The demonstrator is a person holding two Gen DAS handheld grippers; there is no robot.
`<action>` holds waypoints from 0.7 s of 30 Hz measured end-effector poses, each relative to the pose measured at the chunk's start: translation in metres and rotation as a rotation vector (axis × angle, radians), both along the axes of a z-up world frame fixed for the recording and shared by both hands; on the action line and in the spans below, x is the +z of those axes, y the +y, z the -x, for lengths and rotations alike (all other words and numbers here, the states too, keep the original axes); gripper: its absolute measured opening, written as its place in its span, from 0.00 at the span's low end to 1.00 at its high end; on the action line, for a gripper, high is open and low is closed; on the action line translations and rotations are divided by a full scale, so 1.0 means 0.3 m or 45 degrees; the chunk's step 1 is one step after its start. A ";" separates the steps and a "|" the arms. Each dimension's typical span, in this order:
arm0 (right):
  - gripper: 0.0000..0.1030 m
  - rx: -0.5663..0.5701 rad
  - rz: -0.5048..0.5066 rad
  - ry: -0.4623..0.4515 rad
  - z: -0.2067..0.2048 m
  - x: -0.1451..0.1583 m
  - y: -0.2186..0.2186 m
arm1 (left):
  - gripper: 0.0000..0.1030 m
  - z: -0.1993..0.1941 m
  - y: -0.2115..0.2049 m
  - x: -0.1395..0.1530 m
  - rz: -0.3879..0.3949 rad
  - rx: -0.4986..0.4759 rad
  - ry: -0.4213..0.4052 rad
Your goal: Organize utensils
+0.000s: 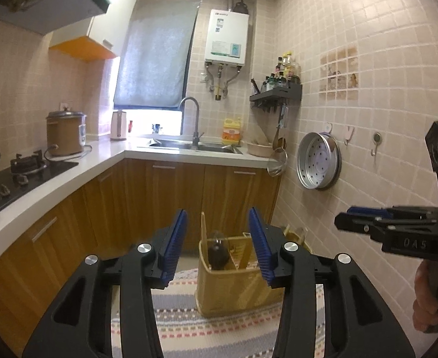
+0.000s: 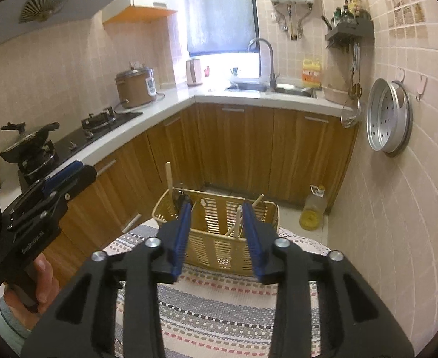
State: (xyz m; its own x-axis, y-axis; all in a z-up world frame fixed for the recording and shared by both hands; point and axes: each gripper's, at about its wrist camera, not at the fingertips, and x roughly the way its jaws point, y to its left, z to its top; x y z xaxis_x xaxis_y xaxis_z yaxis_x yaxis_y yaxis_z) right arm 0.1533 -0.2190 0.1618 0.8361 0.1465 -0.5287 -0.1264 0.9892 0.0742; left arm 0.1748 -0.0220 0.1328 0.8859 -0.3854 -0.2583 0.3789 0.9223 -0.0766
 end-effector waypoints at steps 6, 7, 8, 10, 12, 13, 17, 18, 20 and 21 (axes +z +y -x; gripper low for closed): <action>0.43 -0.025 0.025 -0.142 0.140 -0.050 0.011 | 0.49 0.139 0.016 -0.057 -0.021 0.026 -0.073; 0.44 -0.027 0.027 -0.165 0.165 -0.055 0.016 | 0.49 0.154 0.017 -0.065 -0.021 0.033 -0.079; 0.45 -0.031 0.029 -0.200 0.195 -0.062 0.020 | 0.50 0.171 0.019 -0.074 -0.016 0.038 -0.082; 0.51 -0.048 0.037 -0.259 0.246 -0.079 0.028 | 0.50 0.207 0.026 -0.088 0.006 0.042 -0.098; 0.52 -0.057 0.021 -0.310 0.302 -0.105 0.033 | 0.57 0.257 0.029 -0.104 0.008 0.069 -0.134; 0.52 -0.061 0.016 -0.322 0.321 -0.115 0.036 | 0.60 0.276 0.030 -0.106 0.013 0.075 -0.146; 0.53 -0.090 0.032 -0.388 0.410 -0.163 0.059 | 0.72 0.366 0.044 -0.126 0.039 0.135 -0.180; 0.55 -0.100 0.044 -0.396 0.421 -0.169 0.067 | 0.73 0.383 0.045 -0.134 0.031 0.188 -0.178; 0.57 -0.103 0.060 -0.418 0.457 -0.184 0.080 | 0.73 0.406 0.043 -0.146 0.005 0.238 -0.185; 0.59 -0.111 0.067 -0.432 0.471 -0.189 0.084 | 0.73 0.425 0.045 -0.158 -0.005 0.265 -0.201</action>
State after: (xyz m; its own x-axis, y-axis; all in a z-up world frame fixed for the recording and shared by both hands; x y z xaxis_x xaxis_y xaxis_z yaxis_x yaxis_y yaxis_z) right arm 0.0120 -0.1938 0.1053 0.9735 0.0471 -0.2237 -0.0503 0.9987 -0.0089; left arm 0.0474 -0.0085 0.0854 0.9755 -0.1897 -0.1119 0.1877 0.9818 -0.0277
